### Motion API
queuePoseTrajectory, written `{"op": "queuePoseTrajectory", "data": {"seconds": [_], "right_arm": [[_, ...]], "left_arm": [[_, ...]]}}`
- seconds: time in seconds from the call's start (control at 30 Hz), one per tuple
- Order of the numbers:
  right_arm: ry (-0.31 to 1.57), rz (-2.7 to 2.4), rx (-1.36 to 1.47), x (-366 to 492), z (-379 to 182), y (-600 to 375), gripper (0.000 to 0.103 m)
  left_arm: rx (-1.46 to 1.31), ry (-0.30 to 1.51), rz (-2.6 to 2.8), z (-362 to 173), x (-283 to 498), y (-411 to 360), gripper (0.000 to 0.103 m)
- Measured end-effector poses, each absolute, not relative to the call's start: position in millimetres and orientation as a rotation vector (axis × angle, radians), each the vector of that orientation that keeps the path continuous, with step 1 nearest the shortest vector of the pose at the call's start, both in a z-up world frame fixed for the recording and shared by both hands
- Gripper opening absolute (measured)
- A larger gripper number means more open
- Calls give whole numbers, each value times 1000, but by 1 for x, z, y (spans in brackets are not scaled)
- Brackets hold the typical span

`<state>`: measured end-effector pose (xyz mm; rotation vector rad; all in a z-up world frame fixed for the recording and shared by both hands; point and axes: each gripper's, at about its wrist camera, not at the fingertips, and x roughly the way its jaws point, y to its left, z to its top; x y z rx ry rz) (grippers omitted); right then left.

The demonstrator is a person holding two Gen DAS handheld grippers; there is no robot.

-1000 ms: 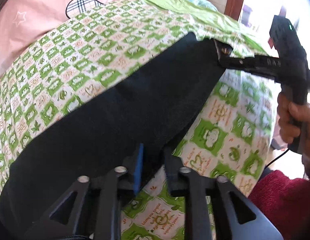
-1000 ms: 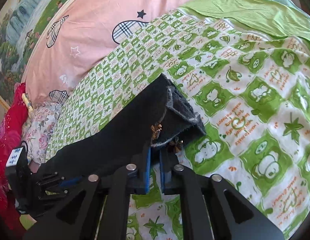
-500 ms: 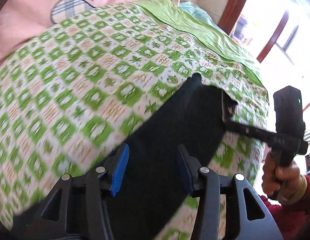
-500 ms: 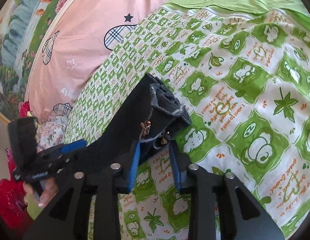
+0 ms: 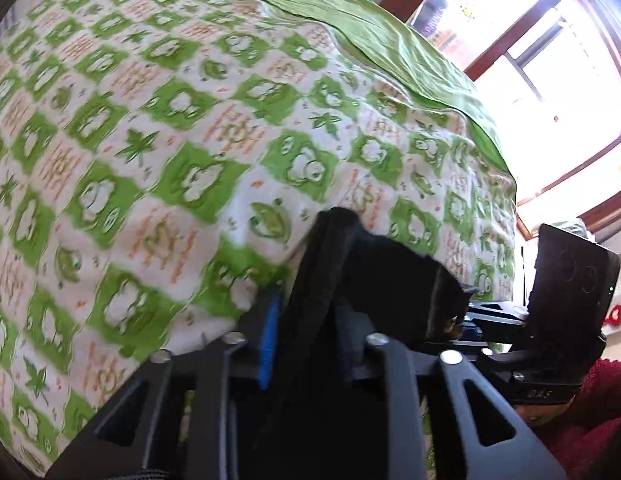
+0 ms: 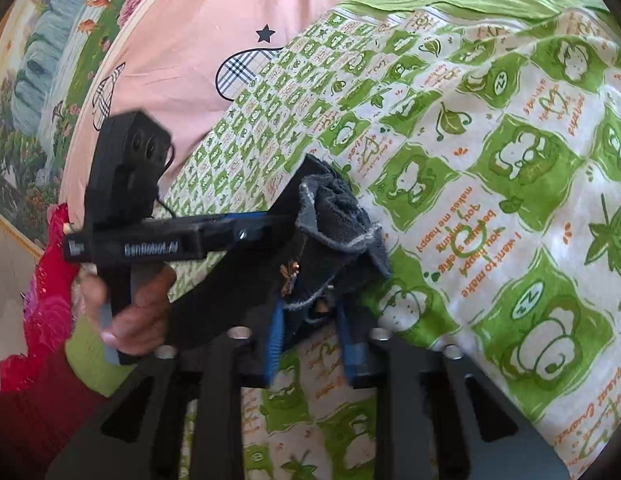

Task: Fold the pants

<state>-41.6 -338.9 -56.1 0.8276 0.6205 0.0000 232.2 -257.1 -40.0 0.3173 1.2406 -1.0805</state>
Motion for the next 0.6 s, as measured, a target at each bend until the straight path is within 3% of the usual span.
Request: {"op": "queuePoseTrajectory", "data": {"seconds": [0.13, 0.6], "right_arm": [[608, 23, 825, -44, -54, -341, 13], [490, 199, 728, -47, 0, -307, 13]], "left_arm": [[364, 1186, -1084, -31, 220, -263, 10], [181, 1003, -1044, 38, 187, -192, 9]]}}
